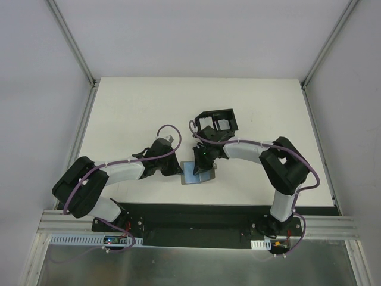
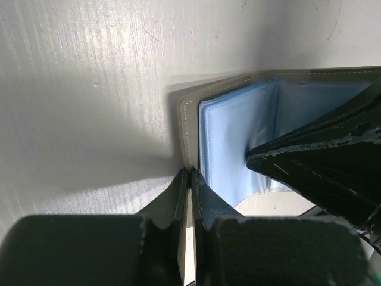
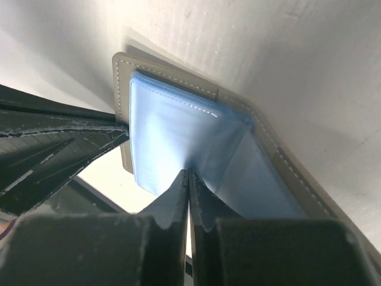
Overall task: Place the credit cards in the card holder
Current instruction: Open the card holder at the center of the board.
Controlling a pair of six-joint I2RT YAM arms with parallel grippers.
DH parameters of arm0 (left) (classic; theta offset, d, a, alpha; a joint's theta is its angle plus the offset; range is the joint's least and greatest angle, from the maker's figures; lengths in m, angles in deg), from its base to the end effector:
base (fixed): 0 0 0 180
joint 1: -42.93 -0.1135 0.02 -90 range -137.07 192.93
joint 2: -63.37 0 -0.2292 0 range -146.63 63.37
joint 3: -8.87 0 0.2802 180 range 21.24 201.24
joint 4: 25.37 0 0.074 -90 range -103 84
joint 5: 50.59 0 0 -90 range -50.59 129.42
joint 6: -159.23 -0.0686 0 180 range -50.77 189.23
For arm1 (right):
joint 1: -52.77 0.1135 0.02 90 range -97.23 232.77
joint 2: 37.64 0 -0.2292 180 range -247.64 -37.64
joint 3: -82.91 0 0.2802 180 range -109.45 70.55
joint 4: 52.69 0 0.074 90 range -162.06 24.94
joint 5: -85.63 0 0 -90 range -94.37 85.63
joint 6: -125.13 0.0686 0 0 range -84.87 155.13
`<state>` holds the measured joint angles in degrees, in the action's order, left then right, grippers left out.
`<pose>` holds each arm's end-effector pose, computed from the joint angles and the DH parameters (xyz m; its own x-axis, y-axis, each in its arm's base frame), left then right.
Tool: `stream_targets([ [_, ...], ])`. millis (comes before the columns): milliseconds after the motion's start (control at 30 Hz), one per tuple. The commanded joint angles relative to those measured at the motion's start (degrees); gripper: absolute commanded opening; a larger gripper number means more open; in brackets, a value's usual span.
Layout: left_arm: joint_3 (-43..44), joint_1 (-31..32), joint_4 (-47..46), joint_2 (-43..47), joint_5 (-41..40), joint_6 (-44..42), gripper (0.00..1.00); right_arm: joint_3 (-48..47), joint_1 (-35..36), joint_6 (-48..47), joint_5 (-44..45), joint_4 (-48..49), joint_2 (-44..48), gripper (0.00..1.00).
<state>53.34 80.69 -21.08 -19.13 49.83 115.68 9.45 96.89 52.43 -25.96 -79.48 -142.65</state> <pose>0.2417 -0.2029 0.0729 -0.8799 -0.2201 -0.4212 0.1020 0.7781 -0.6198 0.2627 0.2899 0.0710 -0.8171 -0.4072 -0.4080 -0.5687 0.6852 0.4551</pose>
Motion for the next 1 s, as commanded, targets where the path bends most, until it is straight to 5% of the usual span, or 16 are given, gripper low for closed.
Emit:
stream_targets([
  [0,0.5,-0.7,0.3,1.3,0.0,-1.8,0.00,-0.9,2.3,-3.6,14.5,-8.7,0.9,0.03],
  [233,1.5,-1.6,1.9,2.6,-0.2,-3.4,0.00,-0.6,0.1,-5.1,12.0,-4.3,9.3,0.08],
  [767,2.5,-2.8,3.0,2.3,-0.2,-4.8,0.00,-0.2,-3.1,-7.2,14.6,-12.0,5.8,0.12],
  [967,3.4,-3.0,3.2,2.3,0.4,-5.6,0.00,-3.2,-3.4,-9.8,9.5,-10.2,8.6,0.22],
])
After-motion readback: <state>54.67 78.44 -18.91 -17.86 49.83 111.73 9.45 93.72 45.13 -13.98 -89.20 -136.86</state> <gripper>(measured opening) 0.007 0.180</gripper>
